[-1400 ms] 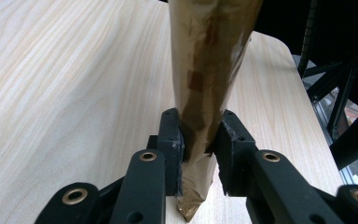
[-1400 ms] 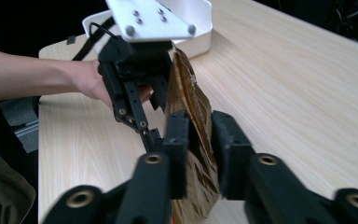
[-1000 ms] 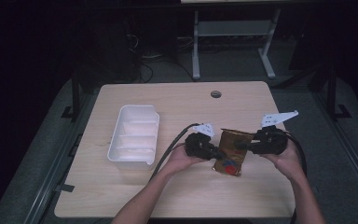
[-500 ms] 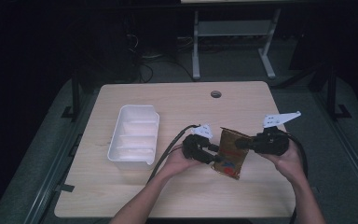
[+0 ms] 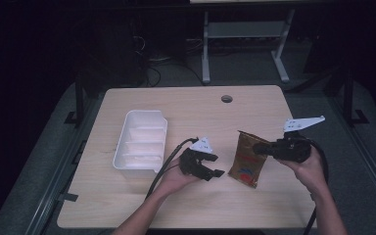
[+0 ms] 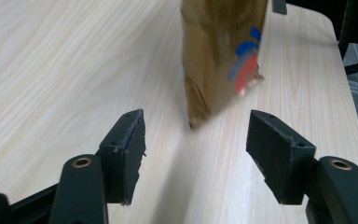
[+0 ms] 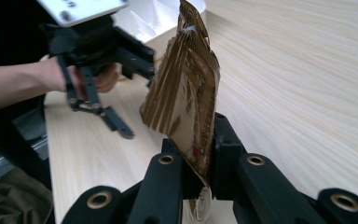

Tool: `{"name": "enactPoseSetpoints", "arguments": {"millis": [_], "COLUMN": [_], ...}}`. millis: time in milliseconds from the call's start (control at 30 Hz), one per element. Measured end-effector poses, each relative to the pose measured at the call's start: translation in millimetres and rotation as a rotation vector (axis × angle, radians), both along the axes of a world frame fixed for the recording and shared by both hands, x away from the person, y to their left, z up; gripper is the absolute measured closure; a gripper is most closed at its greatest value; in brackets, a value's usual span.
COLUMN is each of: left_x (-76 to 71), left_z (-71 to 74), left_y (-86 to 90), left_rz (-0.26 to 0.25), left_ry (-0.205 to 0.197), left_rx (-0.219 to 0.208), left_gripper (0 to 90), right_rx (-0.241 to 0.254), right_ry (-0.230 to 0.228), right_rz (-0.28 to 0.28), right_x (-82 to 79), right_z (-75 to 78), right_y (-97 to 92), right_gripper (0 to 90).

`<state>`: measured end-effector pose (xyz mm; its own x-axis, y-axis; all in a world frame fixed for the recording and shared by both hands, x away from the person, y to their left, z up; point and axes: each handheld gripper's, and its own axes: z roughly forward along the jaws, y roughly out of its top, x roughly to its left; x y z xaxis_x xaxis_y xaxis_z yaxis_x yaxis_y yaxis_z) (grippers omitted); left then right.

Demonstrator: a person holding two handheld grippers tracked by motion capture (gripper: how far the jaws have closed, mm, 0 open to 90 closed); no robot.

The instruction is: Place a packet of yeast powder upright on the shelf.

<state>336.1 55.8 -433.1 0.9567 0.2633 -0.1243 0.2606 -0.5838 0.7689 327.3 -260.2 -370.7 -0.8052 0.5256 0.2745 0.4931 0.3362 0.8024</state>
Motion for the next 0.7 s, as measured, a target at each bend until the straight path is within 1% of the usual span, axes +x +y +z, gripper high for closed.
{"name": "enactPoseSetpoints", "arguments": {"millis": [100,167,267,333,433,600,633,667,700], "left_x": [-6.5,-11.2,-16.9,-21.3,-27.5,-37.5,-39.5,-41.4,-45.5], "left_z": [0.1,1.0,2.0,1.9,1.6,1.7,1.8,1.7,1.5], "left_y": [5.4,8.2,10.2,11.5,14.0,20.1,21.3,22.5,24.6], "left_rz": [0.005,0.01,0.007,0.003,-0.01,-0.017,-0.018,-0.019,-0.022], "left_ry": [-0.008,-0.022,-0.031,-0.031,-0.038,-0.048,-0.047,-0.048,-0.053], "left_rx": [0.003,0.009,0.018,0.015,0.024,0.029,0.028,0.03,0.037], "left_gripper": [35.9,35.2,33.4,32.3,31.0,30.4,30.2,29.6,29.3], "right_rx": [0.003,0.002,0.003,0.011,0.008,0.009,0.011,0.021,0.022], "right_ry": [0.005,0.011,0.016,0.024,0.03,0.044,0.041,0.048,0.051], "right_rz": [-0.01,-0.019,-0.035,-0.043,-0.065,-0.077,-0.077,-0.08,-0.083], "right_x": [4.0,7.0,11.7,15.0,19.5,23.5,24.6,26.8,27.8], "right_z": [1.8,3.3,5.4,6.4,8.7,11.0,11.4,11.9,12.4], "right_y": [0.4,1.4,2.0,1.8,3.0,4.5,4.5,4.7,4.9], "right_gripper": [83.7,83.7,83.7,83.7,83.8,83.8,83.8,83.8,83.8]}}
